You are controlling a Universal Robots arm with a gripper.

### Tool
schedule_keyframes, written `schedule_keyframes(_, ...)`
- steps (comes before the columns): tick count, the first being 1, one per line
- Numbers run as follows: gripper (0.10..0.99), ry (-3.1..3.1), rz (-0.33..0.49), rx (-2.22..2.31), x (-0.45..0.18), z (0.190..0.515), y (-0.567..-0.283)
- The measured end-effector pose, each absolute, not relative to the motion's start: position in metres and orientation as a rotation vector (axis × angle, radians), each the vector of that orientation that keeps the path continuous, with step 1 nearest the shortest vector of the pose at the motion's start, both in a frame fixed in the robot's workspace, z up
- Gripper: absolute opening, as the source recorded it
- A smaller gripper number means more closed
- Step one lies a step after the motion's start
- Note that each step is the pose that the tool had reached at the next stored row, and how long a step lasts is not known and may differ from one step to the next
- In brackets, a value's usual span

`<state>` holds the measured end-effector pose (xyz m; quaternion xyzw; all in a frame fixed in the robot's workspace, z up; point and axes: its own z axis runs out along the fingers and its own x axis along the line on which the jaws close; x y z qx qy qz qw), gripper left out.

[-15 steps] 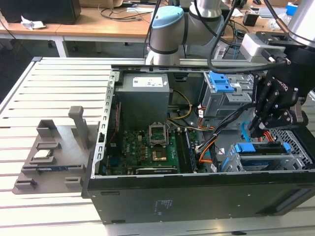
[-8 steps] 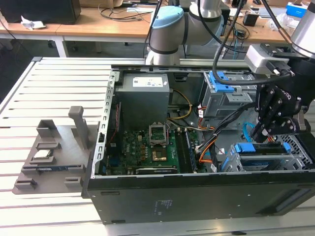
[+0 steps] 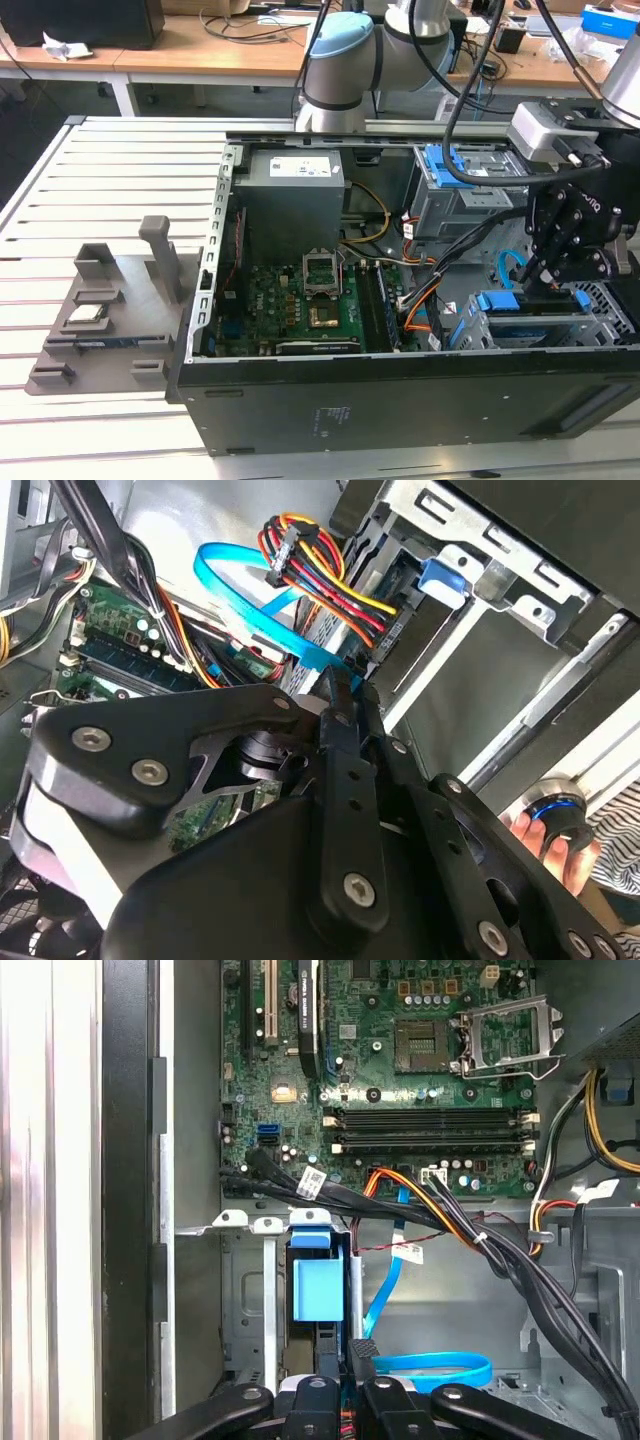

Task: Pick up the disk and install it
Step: 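Insert the second disk wire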

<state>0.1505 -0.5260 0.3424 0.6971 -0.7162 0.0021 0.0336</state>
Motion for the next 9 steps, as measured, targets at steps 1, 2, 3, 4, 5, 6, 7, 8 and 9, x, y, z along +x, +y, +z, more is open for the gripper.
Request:
schedule_keyframes(1,0.161,-2.203,0.007,2.145,0.1511,0.3421,-0.5261)
schedule_keyframes(2,0.161,-2.202,0.007,2.146,0.1521,0.3420,-0.5263)
schedule_keyframes(3,0.161,-2.201,0.007,2.147,0.1524,0.3419,-0.5265)
schedule_keyframes(4,0.161,-2.201,0.007,2.147,0.1524,0.3419,-0.5266)
schedule_keyframes(5,0.161,-2.201,0.008,2.149,0.1521,0.3424,-0.5266)
schedule_keyframes(6,0.161,-2.201,0.010,2.150,0.1518,0.3437,-0.5266)
schedule_keyframes(7,0.161,-2.202,0.011,2.150,0.1515,0.3451,-0.5266)
schedule_keyframes(8,0.161,-2.202,0.012,2.151,0.1515,0.3472,-0.5266)
schedule_keyframes(9,0.161,-2.202,0.012,2.152,0.1514,0.3479,-0.5266)
